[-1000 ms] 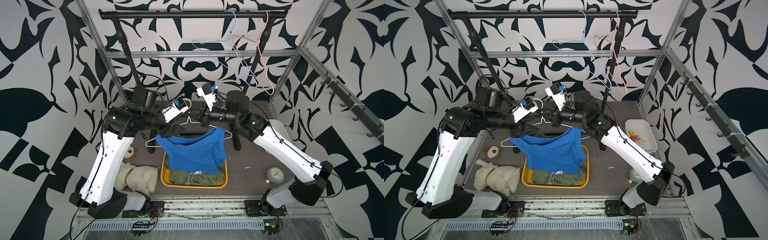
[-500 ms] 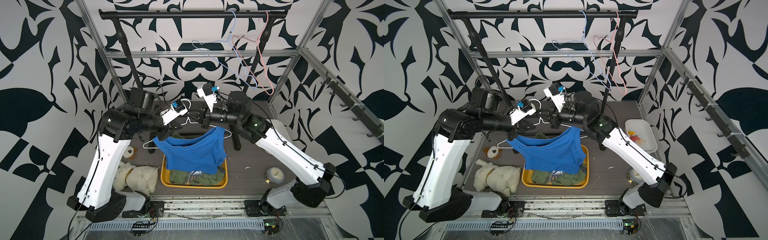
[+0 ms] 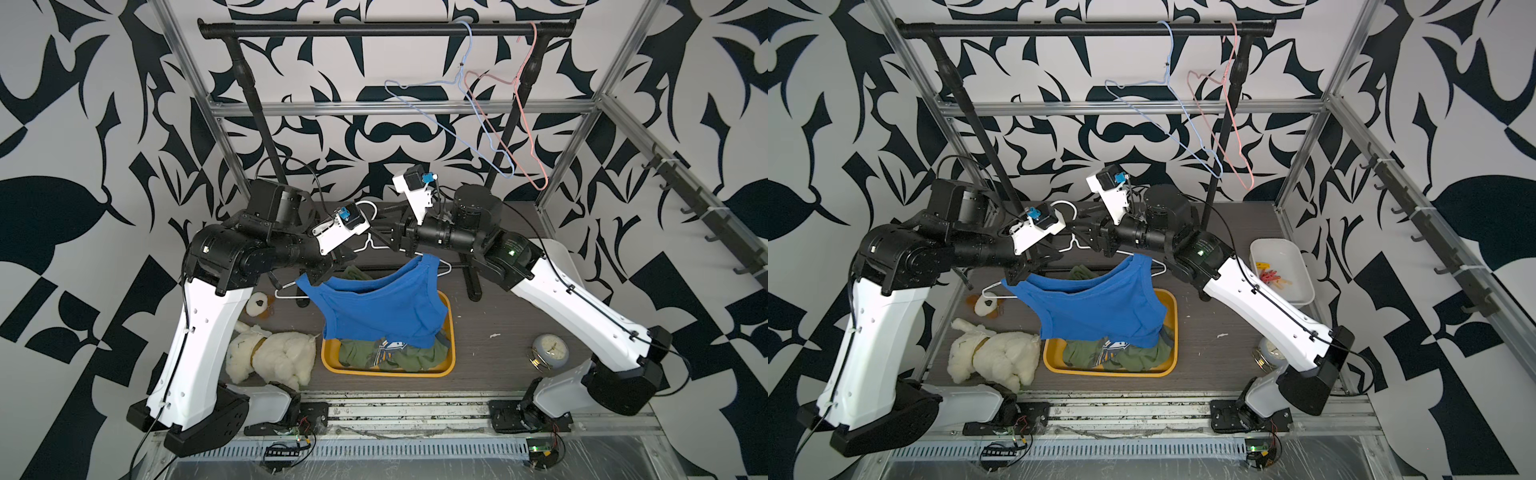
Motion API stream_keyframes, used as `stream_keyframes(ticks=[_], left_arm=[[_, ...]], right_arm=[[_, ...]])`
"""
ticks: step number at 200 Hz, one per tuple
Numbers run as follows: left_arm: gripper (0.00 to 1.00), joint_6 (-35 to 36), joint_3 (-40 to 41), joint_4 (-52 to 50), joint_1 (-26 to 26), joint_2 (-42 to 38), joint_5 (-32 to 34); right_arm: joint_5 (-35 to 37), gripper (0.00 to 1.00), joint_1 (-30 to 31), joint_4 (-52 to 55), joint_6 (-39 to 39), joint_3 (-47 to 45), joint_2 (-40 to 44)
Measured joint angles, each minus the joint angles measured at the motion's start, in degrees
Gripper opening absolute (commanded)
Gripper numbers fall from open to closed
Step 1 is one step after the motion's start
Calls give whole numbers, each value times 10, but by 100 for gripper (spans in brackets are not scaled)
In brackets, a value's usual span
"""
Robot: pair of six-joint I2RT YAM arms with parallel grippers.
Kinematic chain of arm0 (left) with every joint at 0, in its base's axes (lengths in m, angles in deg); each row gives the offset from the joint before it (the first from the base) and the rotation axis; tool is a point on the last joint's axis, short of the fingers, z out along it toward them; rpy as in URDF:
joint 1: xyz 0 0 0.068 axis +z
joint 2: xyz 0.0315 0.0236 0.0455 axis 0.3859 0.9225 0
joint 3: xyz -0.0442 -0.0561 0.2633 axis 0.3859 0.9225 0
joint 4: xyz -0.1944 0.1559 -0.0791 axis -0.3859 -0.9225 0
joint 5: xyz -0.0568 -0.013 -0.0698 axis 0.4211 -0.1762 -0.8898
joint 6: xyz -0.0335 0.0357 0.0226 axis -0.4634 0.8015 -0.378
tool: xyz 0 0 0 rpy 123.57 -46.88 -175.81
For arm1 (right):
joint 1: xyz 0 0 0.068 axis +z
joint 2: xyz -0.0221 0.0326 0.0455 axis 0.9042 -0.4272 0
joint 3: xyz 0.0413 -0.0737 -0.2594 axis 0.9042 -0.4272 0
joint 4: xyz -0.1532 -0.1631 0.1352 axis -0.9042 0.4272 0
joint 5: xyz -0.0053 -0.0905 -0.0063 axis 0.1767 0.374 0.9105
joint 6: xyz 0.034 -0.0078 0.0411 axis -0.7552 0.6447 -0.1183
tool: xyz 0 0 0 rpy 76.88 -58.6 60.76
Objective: Remove the clothespins securing tank tops to the hanger
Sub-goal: Pick up the hanger from the basket.
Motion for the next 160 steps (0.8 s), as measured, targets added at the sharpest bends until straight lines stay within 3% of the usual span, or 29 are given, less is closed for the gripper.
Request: stream_keyframes(ticks=[73, 160], left_arm=[[0, -2, -14, 2, 0, -6, 7], [0, -24, -53, 16, 0, -2, 14]], right_arm=[[224, 46, -11, 32, 0, -68, 128], [301, 50, -11, 99, -55, -183, 188]])
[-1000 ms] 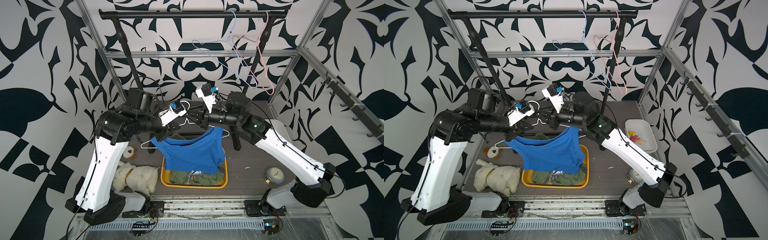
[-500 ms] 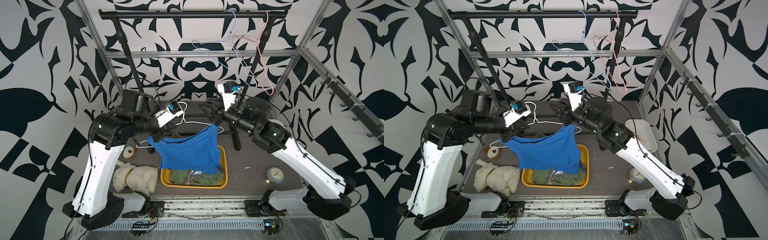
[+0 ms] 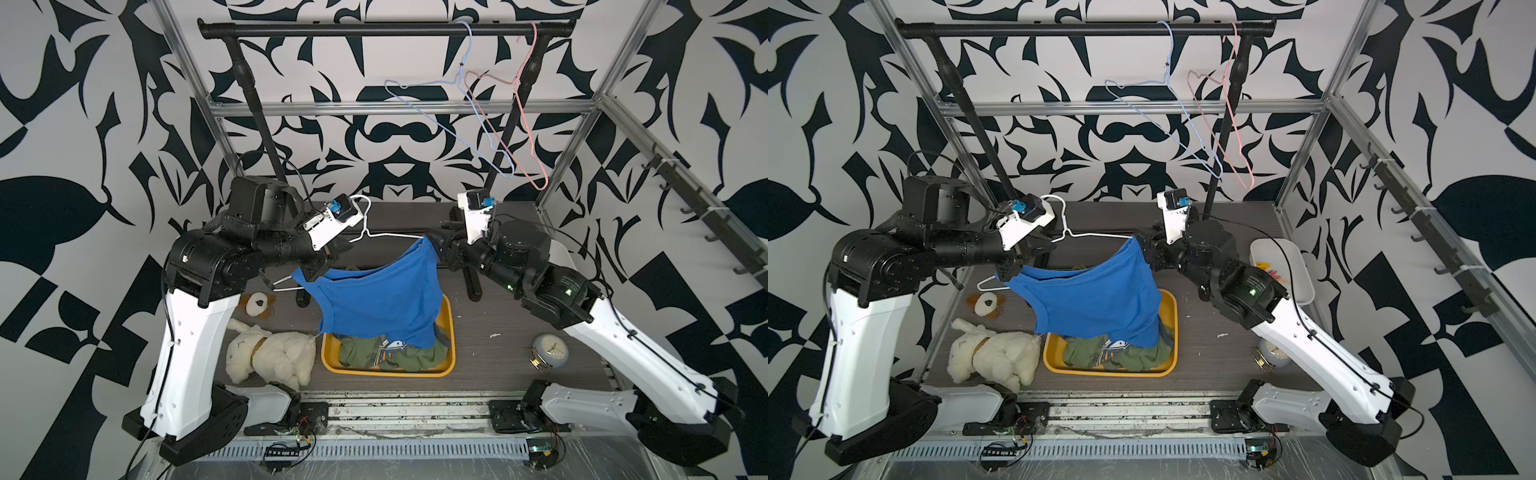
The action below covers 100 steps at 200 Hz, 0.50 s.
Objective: Remove the clothespins securing tank tops to the hanger
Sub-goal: Pick up the hanger from the basket, then remove the tank top from the hanger.
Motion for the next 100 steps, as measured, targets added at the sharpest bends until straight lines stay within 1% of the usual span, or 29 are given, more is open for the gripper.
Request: stream_keyframes(ticks=[34, 75, 100], left_arm=[[0, -14, 0, 6, 0, 7, 9], [0, -25, 3, 29, 0, 9, 13], [0, -29, 12, 37, 0, 10, 14]], right_arm=[[23, 51, 0, -8, -16, -25, 16], [26, 52, 0, -16, -25, -42, 48], [25, 53, 0, -22, -33, -42, 47]])
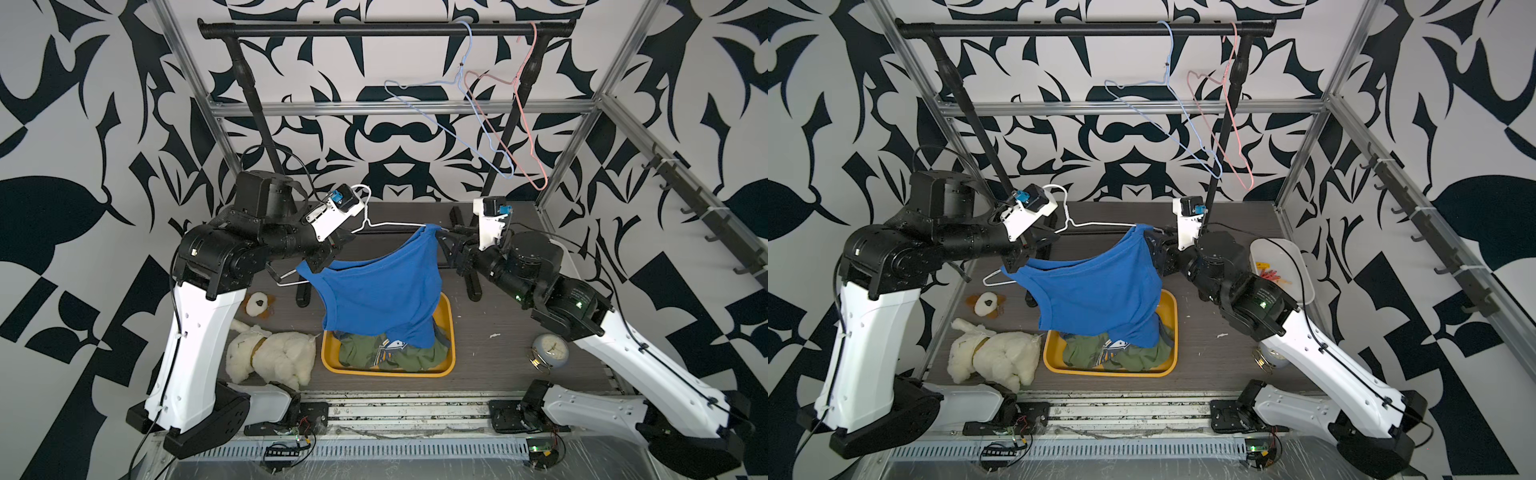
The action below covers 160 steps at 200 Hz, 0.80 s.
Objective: Remove the clothespins securing tank tops to the hanger
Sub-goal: Remove the tank top from the hanger.
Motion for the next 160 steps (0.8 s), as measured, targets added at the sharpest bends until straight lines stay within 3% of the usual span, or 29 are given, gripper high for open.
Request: stream_keyframes(ticks=[128, 160], left_arm=[[0, -33, 26, 29, -1, 13, -24], [0, -35, 27, 29, -1, 13, -28]], right_arm=[[4, 55, 0, -43, -31, -10, -65], [15, 50, 0, -46, -34, -10, -65]])
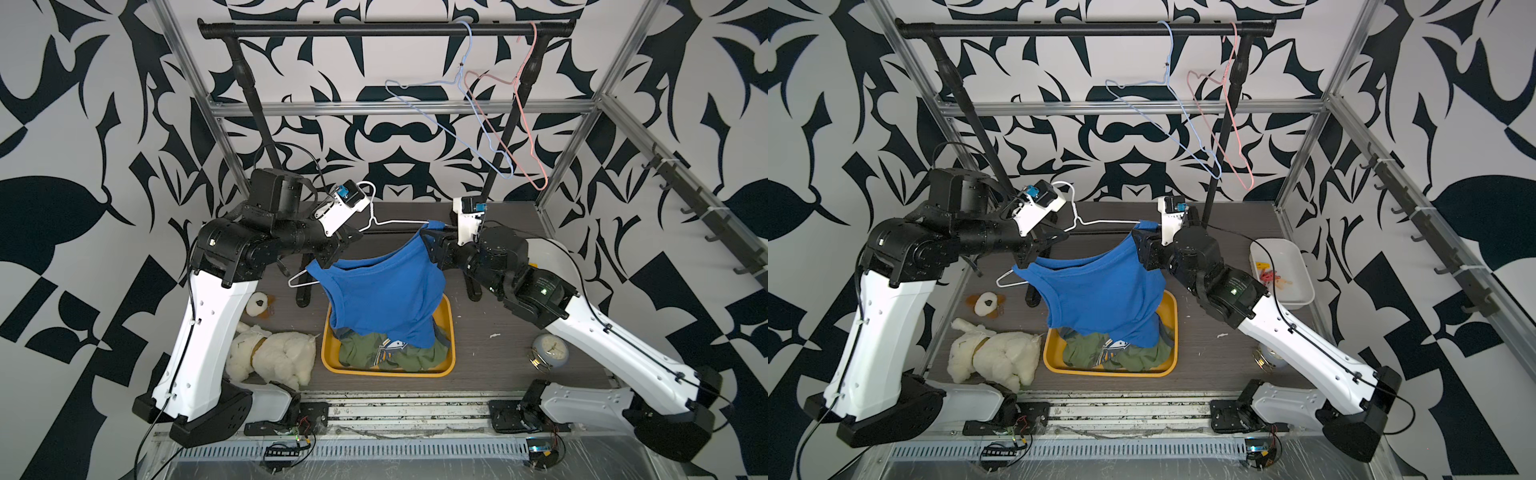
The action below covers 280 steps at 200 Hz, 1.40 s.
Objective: Remove the clothespins securing tank tops to the hanger
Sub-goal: Remove the tank top from the hanger.
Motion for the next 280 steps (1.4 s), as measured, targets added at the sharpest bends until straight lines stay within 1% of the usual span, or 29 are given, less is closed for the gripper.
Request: stream_keyframes(ticks=[4, 35, 46, 77, 122, 175, 237, 280], left_arm=[[0, 0, 0, 0, 0, 0, 0], [0, 0, 0, 0, 0, 0, 1], [0, 0, 0, 0, 0, 0, 3], [0, 0, 6, 0, 0, -2, 8], [0, 5, 17, 5, 0, -7, 21], [0, 29, 37, 7, -3, -18, 41], [0, 56, 37, 3, -3, -34, 44], [0, 73, 37, -6, -4, -39, 33]], right_arm=[[1, 48, 0, 0, 1, 0, 0], [9, 22, 0, -3, 2, 0, -4], [11, 17, 0, -3, -3, 0, -7], [17, 0, 0, -3, 2, 0, -10], [30, 0, 1, -3, 0, -9, -5], [67, 0, 4, 6, 0, -38, 37], [117, 0, 7, 28, -2, -38, 46], [133, 0, 10, 35, -3, -38, 55]])
